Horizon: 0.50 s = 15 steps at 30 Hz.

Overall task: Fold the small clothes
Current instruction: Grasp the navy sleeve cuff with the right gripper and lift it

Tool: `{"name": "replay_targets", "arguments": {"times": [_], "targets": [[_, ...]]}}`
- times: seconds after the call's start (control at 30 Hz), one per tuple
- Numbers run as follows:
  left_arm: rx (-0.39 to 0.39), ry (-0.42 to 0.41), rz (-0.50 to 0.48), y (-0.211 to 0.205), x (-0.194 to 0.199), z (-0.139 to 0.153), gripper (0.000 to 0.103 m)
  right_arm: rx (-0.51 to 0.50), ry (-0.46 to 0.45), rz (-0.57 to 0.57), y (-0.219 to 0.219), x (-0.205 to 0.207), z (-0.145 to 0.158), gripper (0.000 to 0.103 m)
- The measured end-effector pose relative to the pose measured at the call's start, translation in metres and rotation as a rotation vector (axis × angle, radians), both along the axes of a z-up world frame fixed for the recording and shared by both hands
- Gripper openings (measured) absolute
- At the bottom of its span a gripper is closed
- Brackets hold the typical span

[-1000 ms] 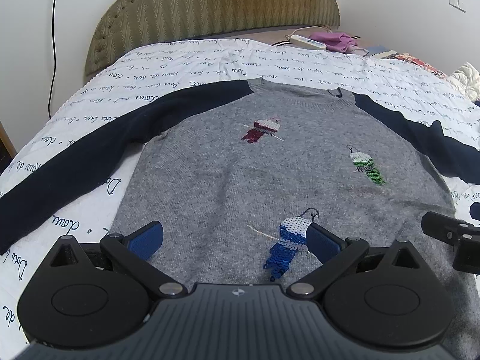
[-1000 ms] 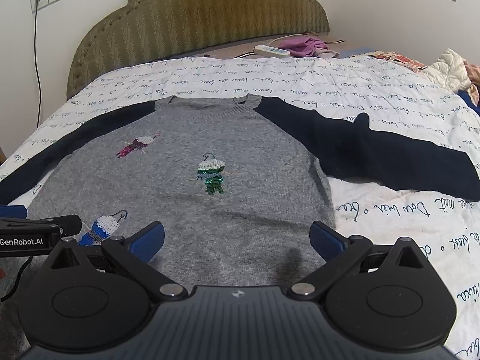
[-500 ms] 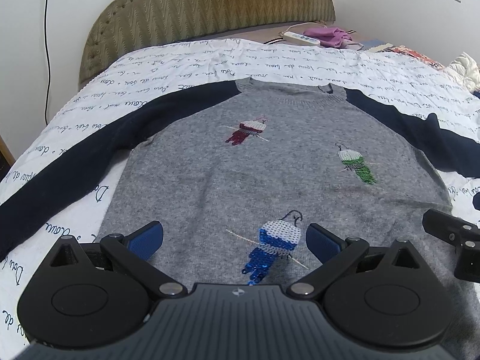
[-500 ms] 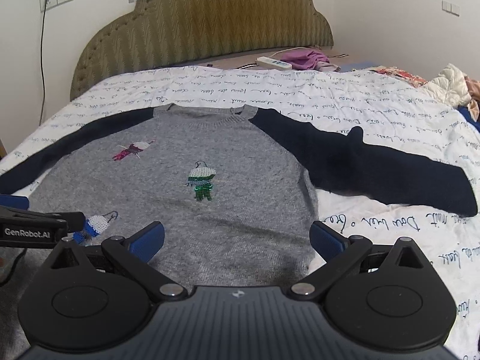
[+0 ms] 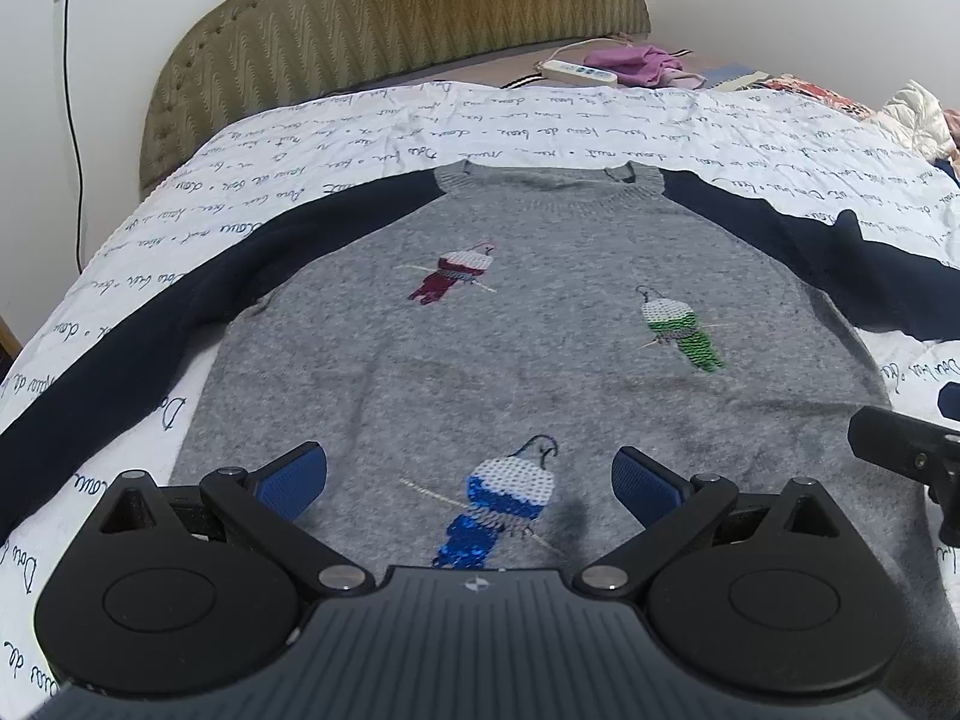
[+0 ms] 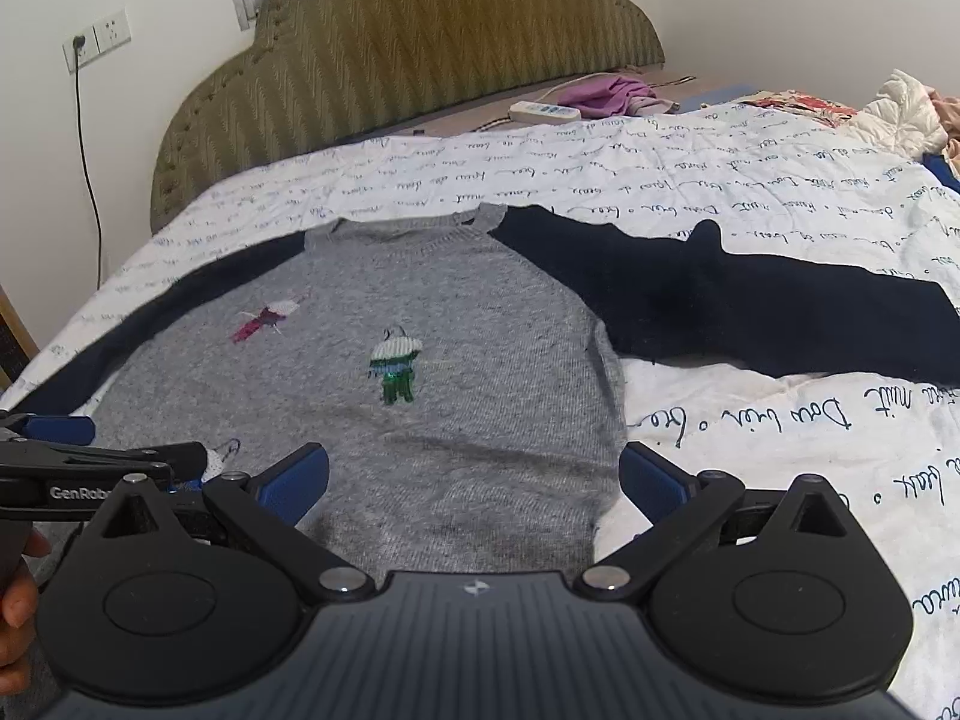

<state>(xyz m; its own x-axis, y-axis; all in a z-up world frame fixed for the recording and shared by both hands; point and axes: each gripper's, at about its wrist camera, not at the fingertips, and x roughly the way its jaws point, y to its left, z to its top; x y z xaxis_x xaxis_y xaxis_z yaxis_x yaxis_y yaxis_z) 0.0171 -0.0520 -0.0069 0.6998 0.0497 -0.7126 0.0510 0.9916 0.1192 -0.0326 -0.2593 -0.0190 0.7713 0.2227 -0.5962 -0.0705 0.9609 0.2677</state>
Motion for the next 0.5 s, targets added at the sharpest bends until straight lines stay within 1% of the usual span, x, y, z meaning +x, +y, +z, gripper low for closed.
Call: {"name": "replay_targets", "arguments": {"times": [0.27,0.4,0.5], "targets": [[0.007,0.003,-0.026,-0.017,0.006,0.0,0.102,-0.001,0.013,-0.047,-0.017,0.006,-0.006,0.103],[0.017,0.005,-0.034,-0.027,0.01,0.0,0.102,0.094,0.026,-0.06,-0.037,0.008,-0.011,0.103],[0.067,-0.026,-0.046,-0.039,0.01,0.0,0.102,0.142,0.021,-0.103,-0.055,0.009,-0.016,0.103]]}}
